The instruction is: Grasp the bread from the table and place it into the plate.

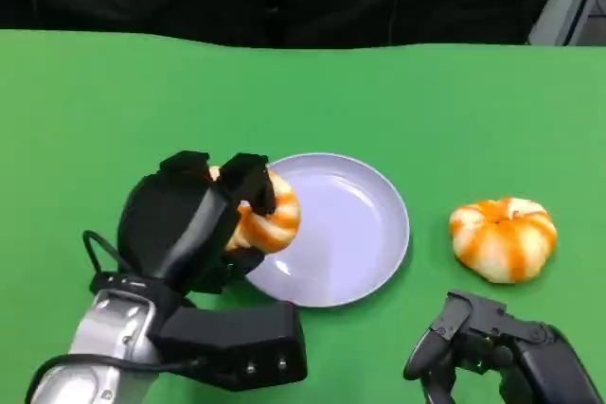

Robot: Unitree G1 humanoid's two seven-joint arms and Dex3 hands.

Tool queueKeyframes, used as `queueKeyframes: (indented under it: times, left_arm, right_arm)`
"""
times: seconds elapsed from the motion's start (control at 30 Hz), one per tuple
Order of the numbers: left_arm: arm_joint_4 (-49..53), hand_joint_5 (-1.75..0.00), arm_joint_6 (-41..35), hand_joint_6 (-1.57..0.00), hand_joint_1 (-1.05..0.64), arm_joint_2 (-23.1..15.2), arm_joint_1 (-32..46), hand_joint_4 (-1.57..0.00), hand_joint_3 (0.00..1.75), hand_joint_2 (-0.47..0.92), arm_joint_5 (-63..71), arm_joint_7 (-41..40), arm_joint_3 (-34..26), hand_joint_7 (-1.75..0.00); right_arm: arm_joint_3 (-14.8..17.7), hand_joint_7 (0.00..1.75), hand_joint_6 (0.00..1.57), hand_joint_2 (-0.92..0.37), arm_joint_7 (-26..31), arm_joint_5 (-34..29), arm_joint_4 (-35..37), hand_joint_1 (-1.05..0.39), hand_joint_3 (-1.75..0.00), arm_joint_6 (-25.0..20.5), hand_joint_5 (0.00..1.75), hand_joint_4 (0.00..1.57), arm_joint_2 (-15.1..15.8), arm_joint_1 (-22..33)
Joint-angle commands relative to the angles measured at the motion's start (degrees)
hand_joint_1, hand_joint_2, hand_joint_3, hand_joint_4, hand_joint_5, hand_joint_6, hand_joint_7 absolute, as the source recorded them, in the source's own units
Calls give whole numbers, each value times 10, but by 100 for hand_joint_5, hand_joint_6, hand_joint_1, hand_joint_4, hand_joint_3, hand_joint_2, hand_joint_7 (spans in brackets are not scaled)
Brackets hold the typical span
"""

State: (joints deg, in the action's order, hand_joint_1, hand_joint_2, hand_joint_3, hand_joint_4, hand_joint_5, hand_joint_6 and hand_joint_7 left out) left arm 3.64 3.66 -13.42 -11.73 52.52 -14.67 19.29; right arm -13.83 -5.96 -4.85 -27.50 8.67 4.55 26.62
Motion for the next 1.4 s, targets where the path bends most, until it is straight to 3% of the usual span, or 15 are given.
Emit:
queueKeyframes:
  times: [0.03,0.53,0.57,0.6,0.67,0.7,0.77,0.83,0.87,0.9,1.0,1.1,1.4]
  left_arm:
    - [81,-175,20,-70,-15,15,-57,-88,106,43,8,-53,26,-175]
    - [245,-175,25,-72,-18,64,-161,-89,104,44,7,-122,92,-175]
    - [255,-175,30,-73,-18,68,-165,-88,102,44,3,-125,93,-169]
    - [256,-175,29,-78,-18,71,-167,-87,97,45,-7,-110,92,-152]
    - [247,-144,19,-86,-22,70,-167,-82,67,58,-26,-56,93,-95]
    - [237,-102,8,-75,-28,67,-165,-67,40,74,-32,-22,95,-51]
    - [220,-61,-11,-57,-39,61,-164,-42,18,88,-36,26,100,-12]
    - [207,-51,-24,-51,-43,56,-161,-35,14,91,-34,58,105,-3]
    - [200,-36,-30,-30,-61,53,-158,-14,22,92,-33,77,108,-2]
    - [193,-27,-35,-20,-70,50,-155,-7,27,92,-33,92,111,-1]
    - [171,-9,-53,-7,-81,44,-149,-1,39,92,-34,137,117,0]
    - [161,-1,-63,-4,-85,38,-149,0,45,92,-33,163,122,0]
    - [99,0,-87,-4,-87,14,-130,0,50,92,-38,212,112,-1]
  right_arm:
    - [2,143,76,-35,3,-1,4,-2,-135,10,172,76,3,3]
    - [2,143,74,-36,-1,3,-2,0,-135,9,171,74,5,14]
    - [1,142,74,-36,0,0,-3,0,-135,9,170,74,5,16]
    - [0,142,74,-36,1,-2,-4,0,-135,9,170,74,5,17]
    - [1,142,74,-36,0,-2,-3,-1,-134,11,169,74,5,17]
    - [1,142,74,-36,0,-1,-2,-1,-134,12,169,74,5,17]
    - [1,142,74,-37,-1,-1,-3,-1,-133,11,169,74,5,16]
    - [1,142,75,-37,-1,-1,-3,-1,-133,10,169,74,6,16]
    - [2,141,74,-37,-1,-1,-3,-1,-133,9,169,74,5,16]
    - [2,141,75,-37,-1,-1,-3,-1,-132,9,169,75,5,16]
    - [2,141,75,-36,0,-2,-2,-2,-133,10,169,75,5,15]
    - [2,141,75,-36,1,-4,0,-2,-133,10,169,76,5,13]
    - [2,141,75,-35,1,-4,-4,-3,-134,5,169,76,5,16]
